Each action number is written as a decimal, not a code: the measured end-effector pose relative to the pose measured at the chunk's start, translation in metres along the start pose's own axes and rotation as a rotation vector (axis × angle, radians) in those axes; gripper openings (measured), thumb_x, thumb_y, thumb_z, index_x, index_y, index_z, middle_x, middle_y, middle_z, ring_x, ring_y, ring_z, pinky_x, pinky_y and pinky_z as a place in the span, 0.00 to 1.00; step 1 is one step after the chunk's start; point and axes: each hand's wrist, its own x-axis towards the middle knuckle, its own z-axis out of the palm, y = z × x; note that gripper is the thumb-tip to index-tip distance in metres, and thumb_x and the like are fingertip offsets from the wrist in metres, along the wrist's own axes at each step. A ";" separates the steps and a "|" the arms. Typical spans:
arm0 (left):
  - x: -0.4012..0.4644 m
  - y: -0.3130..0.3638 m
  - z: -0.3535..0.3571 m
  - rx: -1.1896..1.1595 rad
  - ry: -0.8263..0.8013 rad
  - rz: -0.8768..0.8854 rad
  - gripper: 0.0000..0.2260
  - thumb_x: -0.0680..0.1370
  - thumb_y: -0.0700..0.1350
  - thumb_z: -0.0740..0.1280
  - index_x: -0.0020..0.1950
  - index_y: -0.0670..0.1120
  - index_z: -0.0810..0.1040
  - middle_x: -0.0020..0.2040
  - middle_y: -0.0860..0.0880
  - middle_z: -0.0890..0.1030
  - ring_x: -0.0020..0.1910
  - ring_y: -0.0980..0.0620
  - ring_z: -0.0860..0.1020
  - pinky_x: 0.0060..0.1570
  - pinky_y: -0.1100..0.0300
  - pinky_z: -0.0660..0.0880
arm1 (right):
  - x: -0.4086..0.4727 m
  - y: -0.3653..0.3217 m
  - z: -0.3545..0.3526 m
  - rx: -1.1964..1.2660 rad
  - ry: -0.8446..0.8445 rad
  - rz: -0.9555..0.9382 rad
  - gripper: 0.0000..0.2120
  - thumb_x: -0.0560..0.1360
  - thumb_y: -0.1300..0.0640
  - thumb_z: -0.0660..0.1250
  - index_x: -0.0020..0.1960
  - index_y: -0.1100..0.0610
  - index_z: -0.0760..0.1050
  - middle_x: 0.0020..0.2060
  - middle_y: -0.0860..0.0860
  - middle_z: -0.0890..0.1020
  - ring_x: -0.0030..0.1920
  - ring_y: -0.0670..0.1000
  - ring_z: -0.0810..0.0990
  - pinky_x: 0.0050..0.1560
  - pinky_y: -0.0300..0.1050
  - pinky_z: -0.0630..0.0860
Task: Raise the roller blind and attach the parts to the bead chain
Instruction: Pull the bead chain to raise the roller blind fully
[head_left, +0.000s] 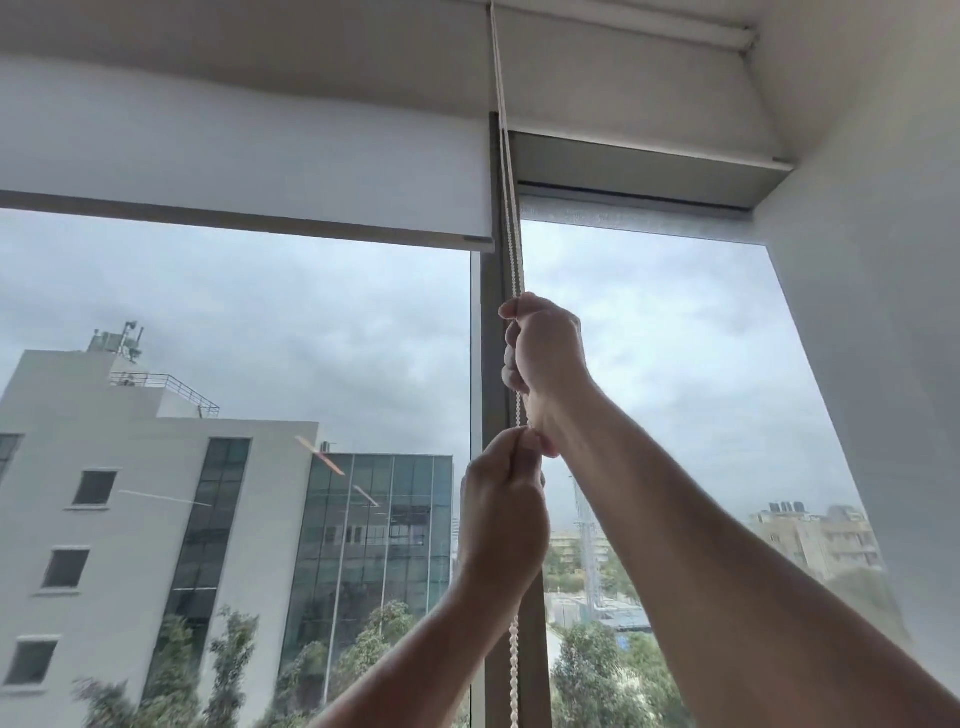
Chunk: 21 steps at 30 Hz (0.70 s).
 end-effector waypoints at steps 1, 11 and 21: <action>-0.003 -0.004 -0.003 -0.049 -0.028 -0.032 0.16 0.83 0.42 0.59 0.38 0.47 0.79 0.23 0.55 0.63 0.24 0.56 0.59 0.25 0.62 0.56 | -0.004 0.004 -0.001 -0.041 0.006 -0.040 0.20 0.72 0.70 0.47 0.35 0.54 0.74 0.25 0.50 0.66 0.18 0.47 0.59 0.22 0.37 0.56; 0.005 -0.027 -0.019 -0.145 0.010 -0.338 0.20 0.83 0.55 0.55 0.44 0.50 0.82 0.29 0.55 0.84 0.28 0.61 0.81 0.28 0.66 0.76 | -0.054 0.050 -0.013 -0.121 -0.016 -0.215 0.13 0.66 0.60 0.53 0.30 0.48 0.73 0.22 0.43 0.68 0.26 0.47 0.64 0.30 0.41 0.61; 0.098 0.055 -0.009 -0.271 -0.180 -0.341 0.14 0.84 0.46 0.58 0.45 0.42 0.78 0.24 0.52 0.75 0.21 0.56 0.72 0.24 0.65 0.71 | -0.079 0.092 -0.036 -0.177 -0.063 -0.287 0.17 0.81 0.59 0.57 0.33 0.53 0.71 0.25 0.46 0.66 0.27 0.48 0.62 0.29 0.44 0.58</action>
